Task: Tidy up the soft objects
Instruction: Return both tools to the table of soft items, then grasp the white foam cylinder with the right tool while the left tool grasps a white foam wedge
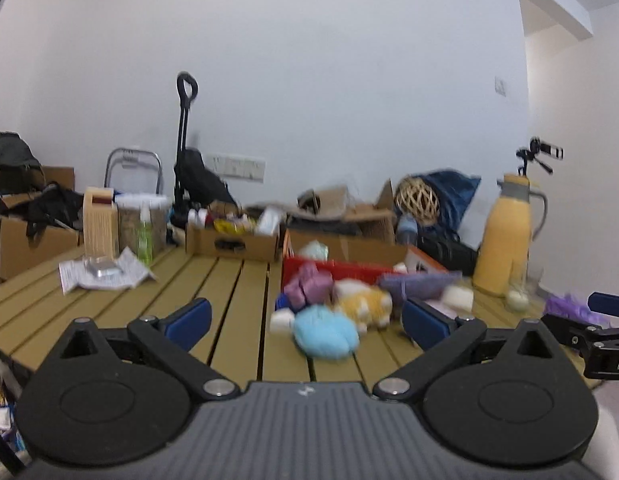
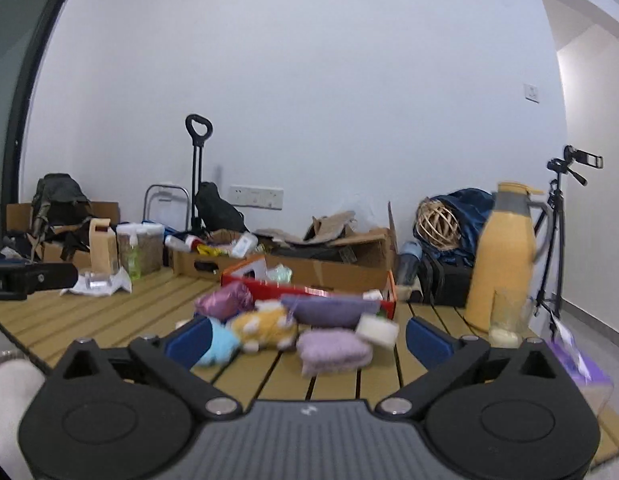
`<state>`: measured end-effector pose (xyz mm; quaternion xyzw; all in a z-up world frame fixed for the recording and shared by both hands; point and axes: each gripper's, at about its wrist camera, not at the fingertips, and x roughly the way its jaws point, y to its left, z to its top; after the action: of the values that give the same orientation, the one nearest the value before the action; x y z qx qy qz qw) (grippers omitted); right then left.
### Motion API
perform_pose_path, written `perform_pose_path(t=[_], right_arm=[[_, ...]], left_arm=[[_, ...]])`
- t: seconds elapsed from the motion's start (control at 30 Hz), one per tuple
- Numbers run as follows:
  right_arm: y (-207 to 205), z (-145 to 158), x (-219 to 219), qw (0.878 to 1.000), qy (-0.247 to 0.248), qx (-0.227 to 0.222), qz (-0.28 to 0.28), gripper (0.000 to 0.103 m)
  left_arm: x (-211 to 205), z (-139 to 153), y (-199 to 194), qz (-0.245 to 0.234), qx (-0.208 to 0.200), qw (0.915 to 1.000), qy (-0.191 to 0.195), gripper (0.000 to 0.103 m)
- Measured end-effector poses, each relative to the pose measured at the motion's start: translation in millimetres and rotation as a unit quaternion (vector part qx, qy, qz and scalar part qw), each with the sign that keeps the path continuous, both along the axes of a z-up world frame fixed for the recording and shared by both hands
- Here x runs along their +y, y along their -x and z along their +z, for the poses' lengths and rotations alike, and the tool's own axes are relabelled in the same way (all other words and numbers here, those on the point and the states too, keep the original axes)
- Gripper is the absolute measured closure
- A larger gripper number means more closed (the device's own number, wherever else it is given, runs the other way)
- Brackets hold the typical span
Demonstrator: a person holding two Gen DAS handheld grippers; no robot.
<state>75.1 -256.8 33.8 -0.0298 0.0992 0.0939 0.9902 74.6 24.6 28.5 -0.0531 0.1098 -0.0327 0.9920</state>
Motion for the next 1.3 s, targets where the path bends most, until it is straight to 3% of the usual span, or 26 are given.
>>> perform_pose_path(t=[0.17,0.47,0.63,0.8,0.97,1.1,1.2,1.3], right_arm=[[9.0,-19.5,4.3,0.999,-0.025,0.019,0.006,0.0],[-17.1,-40.8,6.3,0.997,-0.054,0.055,-0.003,0.0],[-41.5,-50.5,5.3,0.995,-0.059,0.076,0.0,0.003],[-77.4,-56.2,10.7,0.992,-0.067,0.103,0.011,0.011],[-120.4,-54.2,13.4,0.992,-0.064,0.108,0.005,0.015],[-154.8,-49.4,0.1,0.993,-0.059,0.099,-0.022,0.016],[-182.7,-45.2,-17.0,0.993,-0.061,0.094,-0.043,0.016],[-214.8,-45.6,-30.6,0.991,-0.058,0.105,-0.06,0.016]], left_arm=[[-1.5,-10.0,-2.7,-0.007,-0.004,0.9998,-0.019,0.0],[-14.0,-28.7,-29.2,-0.008,0.014,0.9988,-0.047,0.0],[-17.8,-40.4,-62.7,-0.002,0.048,0.9972,-0.058,0.0],[-4.0,-46.9,-106.0,0.012,0.088,0.9955,-0.034,0.0],[8.4,-46.8,-144.3,0.016,0.097,0.9946,-0.032,0.0],[16.7,-45.7,-187.4,0.028,0.11,0.9926,-0.044,0.011],[22.0,-49.0,-224.9,0.027,0.144,0.9888,-0.031,0.024],[23.0,-58.6,-257.8,0.01,0.177,0.9839,-0.019,0.025]])
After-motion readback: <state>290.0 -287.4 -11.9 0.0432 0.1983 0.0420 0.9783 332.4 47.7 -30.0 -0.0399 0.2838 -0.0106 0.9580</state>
